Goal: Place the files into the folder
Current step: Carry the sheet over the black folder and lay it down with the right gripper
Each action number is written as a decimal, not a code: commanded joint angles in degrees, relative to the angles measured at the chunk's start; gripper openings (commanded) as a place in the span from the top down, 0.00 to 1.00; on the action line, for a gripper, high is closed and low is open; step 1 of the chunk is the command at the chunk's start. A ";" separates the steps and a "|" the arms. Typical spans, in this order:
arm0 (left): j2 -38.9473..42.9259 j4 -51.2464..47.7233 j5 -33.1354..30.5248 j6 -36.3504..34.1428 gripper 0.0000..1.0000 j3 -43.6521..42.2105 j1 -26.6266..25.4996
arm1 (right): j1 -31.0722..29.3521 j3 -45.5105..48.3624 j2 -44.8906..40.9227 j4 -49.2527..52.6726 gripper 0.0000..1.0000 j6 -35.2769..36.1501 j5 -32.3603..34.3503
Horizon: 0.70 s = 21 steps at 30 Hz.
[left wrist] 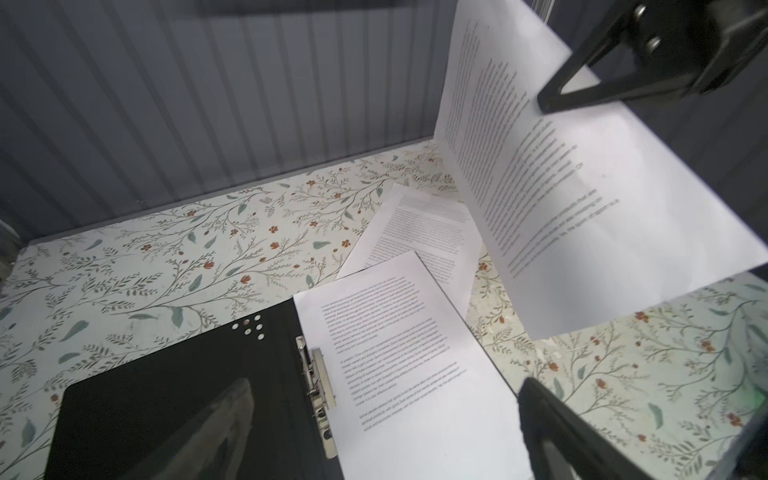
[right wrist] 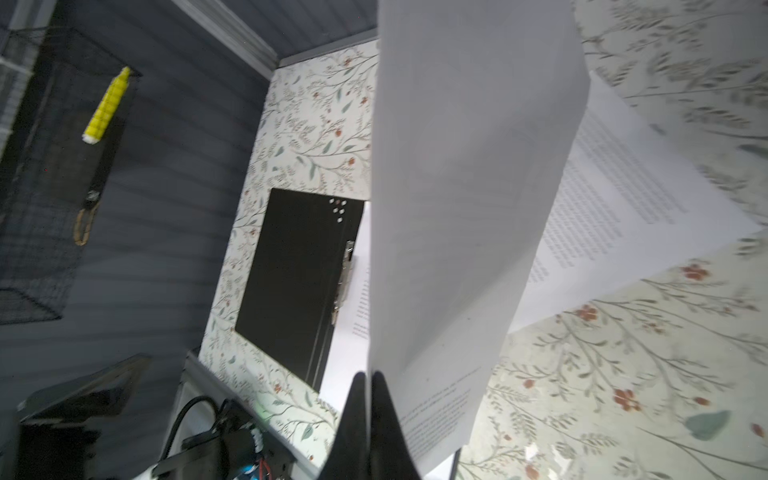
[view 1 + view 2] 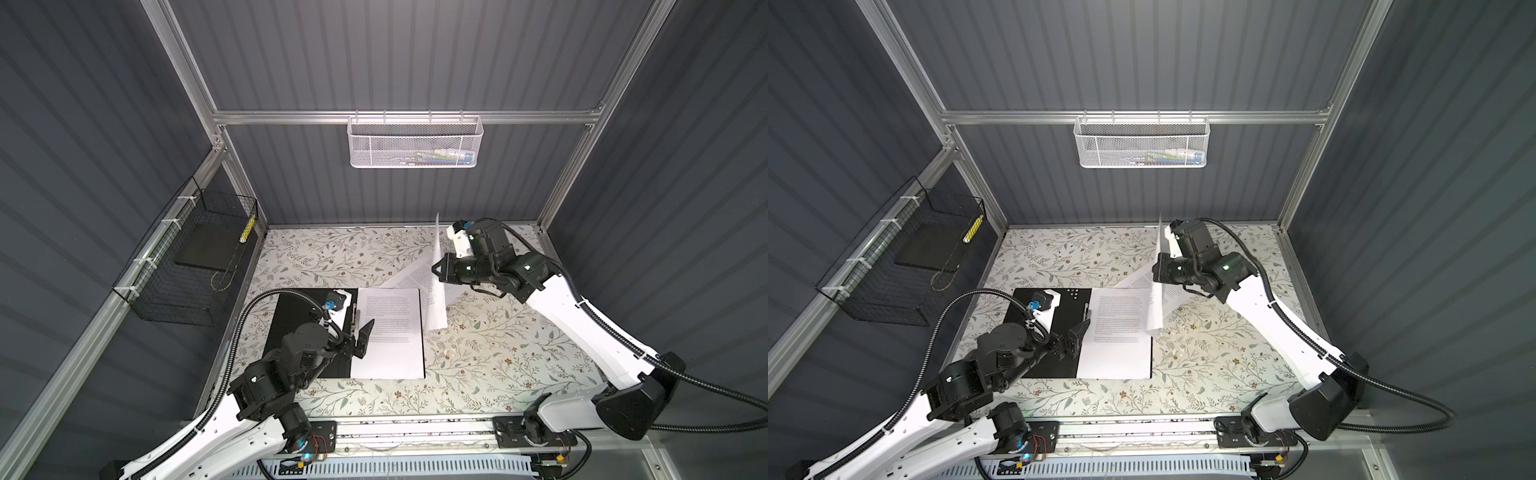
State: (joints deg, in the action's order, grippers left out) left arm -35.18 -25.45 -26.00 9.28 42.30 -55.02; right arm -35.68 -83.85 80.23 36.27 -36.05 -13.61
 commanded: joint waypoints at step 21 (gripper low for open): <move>-4.49 -2.05 8.93 -1.46 0.00 -0.11 7.72 | 2.00 30.48 14.13 -27.60 1.00 -4.45 -2.74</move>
State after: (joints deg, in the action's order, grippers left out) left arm -39.29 -26.98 -19.16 8.32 42.30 -47.57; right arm -32.51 -52.82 94.50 14.17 -39.38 -18.44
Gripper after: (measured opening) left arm 0.997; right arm 0.046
